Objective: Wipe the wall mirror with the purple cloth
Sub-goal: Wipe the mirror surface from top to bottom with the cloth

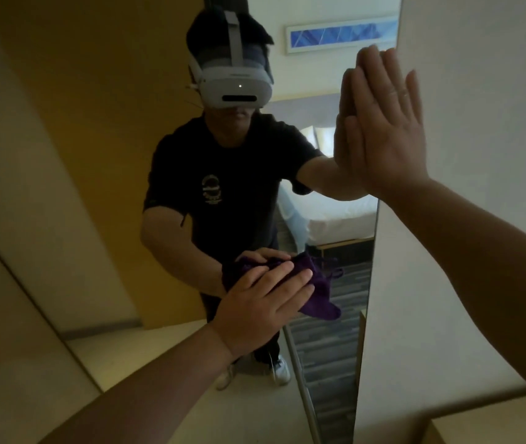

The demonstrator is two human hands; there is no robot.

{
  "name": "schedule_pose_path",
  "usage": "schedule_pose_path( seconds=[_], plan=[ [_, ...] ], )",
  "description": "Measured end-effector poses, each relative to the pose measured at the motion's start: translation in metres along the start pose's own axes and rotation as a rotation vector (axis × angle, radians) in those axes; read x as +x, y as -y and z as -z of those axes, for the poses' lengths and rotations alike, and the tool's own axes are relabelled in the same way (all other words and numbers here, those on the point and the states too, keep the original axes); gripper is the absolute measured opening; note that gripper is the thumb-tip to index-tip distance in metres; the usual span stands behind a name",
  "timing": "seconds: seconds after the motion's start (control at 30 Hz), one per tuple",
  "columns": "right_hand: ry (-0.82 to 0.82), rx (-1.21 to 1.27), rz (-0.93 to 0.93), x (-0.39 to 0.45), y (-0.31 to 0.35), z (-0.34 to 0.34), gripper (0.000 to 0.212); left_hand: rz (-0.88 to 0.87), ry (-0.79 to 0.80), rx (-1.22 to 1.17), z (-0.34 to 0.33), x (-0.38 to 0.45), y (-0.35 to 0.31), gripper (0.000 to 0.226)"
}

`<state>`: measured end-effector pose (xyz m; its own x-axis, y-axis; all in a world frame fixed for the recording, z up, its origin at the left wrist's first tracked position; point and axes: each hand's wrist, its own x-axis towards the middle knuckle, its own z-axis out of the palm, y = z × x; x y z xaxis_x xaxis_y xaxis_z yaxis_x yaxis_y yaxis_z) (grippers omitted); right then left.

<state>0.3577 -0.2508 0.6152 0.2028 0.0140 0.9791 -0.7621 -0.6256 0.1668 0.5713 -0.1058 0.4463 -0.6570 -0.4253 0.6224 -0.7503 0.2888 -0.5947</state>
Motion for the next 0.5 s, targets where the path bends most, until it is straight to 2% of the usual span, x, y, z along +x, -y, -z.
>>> schedule_pose_path(
  seconds=[0.07, 0.13, 0.27, 0.37, 0.5],
  plan=[
    [0.009, 0.035, -0.021, 0.001, -0.002, 0.009, 0.052, 0.009, -0.048, -0.005, 0.015, 0.022, 0.016, 0.030],
    [0.021, 0.051, -0.108, 0.001, -0.009, 0.025, 0.053, 0.070, -0.166, 0.037, 0.033, 0.058, 0.040, 0.032],
    [0.137, 0.009, -0.281, -0.009, -0.038, 0.046, 0.055, 0.180, -0.369, 0.167, 0.067, 0.149, 0.098, 0.033],
    [0.248, -0.044, -0.343, -0.013, -0.054, 0.046, 0.058, 0.229, -0.440, 0.274, 0.083, 0.213, 0.129, 0.034],
    [0.241, -0.064, -0.318, -0.012, -0.061, 0.039, 0.060, 0.277, -0.441, 0.381, 0.086, 0.256, 0.137, 0.040]
  ],
)
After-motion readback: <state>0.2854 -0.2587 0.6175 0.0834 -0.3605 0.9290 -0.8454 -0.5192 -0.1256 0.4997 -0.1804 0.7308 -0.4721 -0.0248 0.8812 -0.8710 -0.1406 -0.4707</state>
